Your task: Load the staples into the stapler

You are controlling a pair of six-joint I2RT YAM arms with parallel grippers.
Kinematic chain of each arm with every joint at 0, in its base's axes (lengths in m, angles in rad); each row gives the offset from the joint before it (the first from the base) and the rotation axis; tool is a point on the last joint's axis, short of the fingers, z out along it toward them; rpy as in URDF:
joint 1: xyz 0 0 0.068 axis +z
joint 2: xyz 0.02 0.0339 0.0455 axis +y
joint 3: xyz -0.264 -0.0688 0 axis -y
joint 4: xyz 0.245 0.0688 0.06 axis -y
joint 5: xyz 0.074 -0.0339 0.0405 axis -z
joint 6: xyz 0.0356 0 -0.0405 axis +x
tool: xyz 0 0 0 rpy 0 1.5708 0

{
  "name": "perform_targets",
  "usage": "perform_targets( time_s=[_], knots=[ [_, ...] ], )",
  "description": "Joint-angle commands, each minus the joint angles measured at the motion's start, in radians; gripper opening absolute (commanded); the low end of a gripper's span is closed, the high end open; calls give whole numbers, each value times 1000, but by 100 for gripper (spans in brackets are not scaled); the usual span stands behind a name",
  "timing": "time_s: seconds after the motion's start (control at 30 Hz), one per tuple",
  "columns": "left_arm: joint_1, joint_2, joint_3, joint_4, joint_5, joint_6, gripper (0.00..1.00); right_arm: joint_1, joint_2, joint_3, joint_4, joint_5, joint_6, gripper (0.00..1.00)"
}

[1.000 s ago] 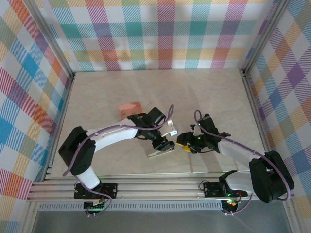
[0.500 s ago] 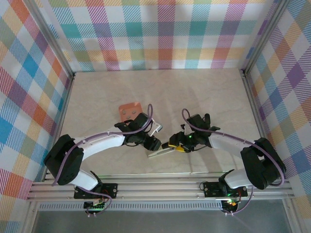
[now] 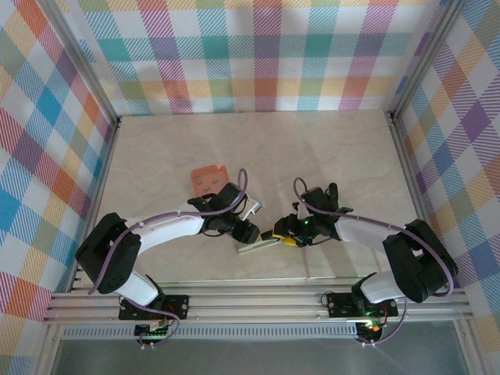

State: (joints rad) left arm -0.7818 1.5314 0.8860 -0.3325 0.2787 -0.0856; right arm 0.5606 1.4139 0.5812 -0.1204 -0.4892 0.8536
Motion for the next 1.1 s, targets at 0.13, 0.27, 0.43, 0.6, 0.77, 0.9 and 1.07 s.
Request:
perform_targets(
  time_s=[0.13,0.27,0.43,0.6,0.77,0.9,1.07],
  knots=[
    [4,7,15,35,46,-18,52,3,-13,33,-131,82,-4,56],
    [3,10,-7,73,93,-70,54,2,-86,106,-249,138,-13,59],
    [5,16,-49,101,141,-106,55,2,-157,131,-320,169,18,60],
    [3,46,-44,100,221,-106,55,11,-173,110,-317,158,100,61],
    [4,80,-51,104,319,-100,53,31,-174,104,-315,176,128,61],
    [2,81,-57,117,367,-108,53,58,-168,122,-339,201,151,62],
    [7,25,-80,132,252,-152,56,124,-130,161,-396,267,228,63]
  ],
)
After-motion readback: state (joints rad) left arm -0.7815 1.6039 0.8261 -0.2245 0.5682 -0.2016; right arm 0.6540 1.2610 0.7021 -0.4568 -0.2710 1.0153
